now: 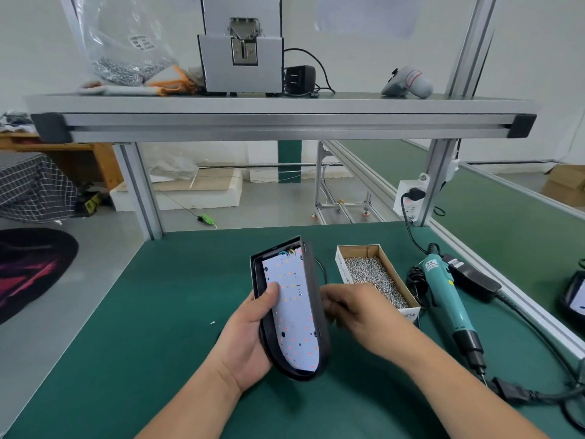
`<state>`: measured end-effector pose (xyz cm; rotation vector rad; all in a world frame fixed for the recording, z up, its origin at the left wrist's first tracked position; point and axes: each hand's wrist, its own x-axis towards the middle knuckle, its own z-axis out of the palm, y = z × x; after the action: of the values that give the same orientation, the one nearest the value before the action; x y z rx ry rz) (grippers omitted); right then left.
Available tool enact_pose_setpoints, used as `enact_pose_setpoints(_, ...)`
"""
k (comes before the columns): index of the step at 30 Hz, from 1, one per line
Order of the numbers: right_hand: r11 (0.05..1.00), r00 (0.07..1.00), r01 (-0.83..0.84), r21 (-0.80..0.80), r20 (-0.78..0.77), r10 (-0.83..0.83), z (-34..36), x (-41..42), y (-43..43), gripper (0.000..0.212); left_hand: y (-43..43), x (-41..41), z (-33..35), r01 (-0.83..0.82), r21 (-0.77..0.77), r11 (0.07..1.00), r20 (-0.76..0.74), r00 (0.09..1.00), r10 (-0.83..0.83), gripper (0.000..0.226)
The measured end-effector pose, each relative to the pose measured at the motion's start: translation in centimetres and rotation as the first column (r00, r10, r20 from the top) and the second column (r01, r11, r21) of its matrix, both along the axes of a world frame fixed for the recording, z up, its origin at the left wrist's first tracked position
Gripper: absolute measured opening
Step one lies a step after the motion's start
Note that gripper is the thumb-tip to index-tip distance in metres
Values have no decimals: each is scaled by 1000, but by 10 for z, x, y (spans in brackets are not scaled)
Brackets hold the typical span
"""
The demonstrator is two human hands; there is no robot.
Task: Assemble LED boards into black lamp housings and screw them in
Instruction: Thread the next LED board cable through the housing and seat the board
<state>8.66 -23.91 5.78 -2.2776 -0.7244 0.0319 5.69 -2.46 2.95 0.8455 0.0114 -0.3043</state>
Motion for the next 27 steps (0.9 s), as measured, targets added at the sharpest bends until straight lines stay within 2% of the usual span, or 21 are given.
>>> enact_pose_setpoints(3, 990, 968, 120, -68, 230, -101, -6, 1, 4, 16, 0, 0, 0, 8, -32, 999, 8, 1000, -8, 61)
enact_pose_setpoints(5, 977, 887, 208, -44, 431, -169, -6, 0, 11, 11, 0, 0, 0, 8, -61, 998, 0, 1000, -8, 63)
enact_pose_setpoints(7, 977, 836, 213, 18, 514, -192, -7, 1, 15, 9, 1, -1, 0, 21, -85, 996, 0, 1000, -21, 63)
enact_pose_setpoints(9, 980, 866, 186, 72, 459, -198, -9, 1, 16, 11, 1, -2, 1, 53, -84, 995, 17, 999, -52, 66)
enact_pose_setpoints(12, 978, 949, 190, 86, 241, -205, -10, 0, 17, 33, 2, -4, 2, 74, -69, 995, 48, 996, -71, 80)
enact_pose_setpoints(14, 976, 963, 188, 106, 174, -204, -9, -1, 15, 39, 4, -4, 1, 72, -78, 994, 50, 996, -68, 88)
enact_pose_setpoints(18, 994, 956, 91, 65, 274, -106, -6, -4, 13, 43, 6, -5, -1, 89, -107, 990, 66, 994, -82, 70)
enact_pose_setpoints(21, 993, 952, 111, 47, 280, -120, -7, -2, 15, 47, 3, -4, -1, 82, -95, 992, 69, 995, -76, 75)
enact_pose_setpoints(24, 987, 940, 159, 29, 301, -161, -9, 2, 15, 29, -2, -3, 1, 47, -32, 998, 74, 996, -44, 87)
enact_pose_setpoints(27, 986, 942, 165, -22, 301, -151, -6, 5, 18, 16, -4, -1, 2, 23, -5, 1000, 81, 996, -22, 78)
